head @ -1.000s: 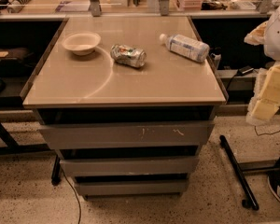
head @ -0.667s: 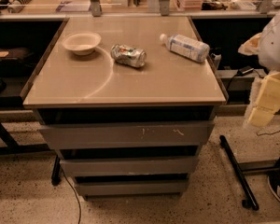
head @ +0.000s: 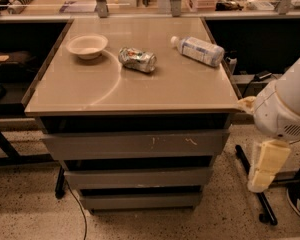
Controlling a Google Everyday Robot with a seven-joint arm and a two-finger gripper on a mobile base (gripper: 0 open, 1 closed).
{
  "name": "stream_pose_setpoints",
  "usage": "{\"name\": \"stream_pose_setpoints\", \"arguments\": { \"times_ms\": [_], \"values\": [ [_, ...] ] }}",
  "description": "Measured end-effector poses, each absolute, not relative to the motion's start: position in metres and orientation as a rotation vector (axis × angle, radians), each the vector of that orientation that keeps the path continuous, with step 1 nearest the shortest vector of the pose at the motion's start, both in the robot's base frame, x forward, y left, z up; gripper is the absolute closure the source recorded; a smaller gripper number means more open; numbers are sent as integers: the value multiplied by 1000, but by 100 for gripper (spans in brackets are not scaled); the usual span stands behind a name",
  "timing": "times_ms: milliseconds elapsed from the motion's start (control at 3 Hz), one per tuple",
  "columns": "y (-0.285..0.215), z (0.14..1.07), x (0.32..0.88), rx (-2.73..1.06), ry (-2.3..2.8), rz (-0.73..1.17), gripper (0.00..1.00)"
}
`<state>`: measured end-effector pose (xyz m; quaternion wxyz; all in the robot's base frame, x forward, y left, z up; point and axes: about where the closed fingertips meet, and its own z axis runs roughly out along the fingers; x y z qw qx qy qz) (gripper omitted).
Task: Open bottom drawer
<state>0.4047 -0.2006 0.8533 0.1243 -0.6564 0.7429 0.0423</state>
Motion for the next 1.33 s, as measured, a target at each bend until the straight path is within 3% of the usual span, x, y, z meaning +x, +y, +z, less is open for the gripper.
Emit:
{"name": "stream_pose_setpoints", "arguments": {
  "times_ms": [1000,1333],
  "values": [
    [-218,685,374,-2047,1997,184,0],
    [-218,682,374,-2049,2000,190,0]
  ]
}}
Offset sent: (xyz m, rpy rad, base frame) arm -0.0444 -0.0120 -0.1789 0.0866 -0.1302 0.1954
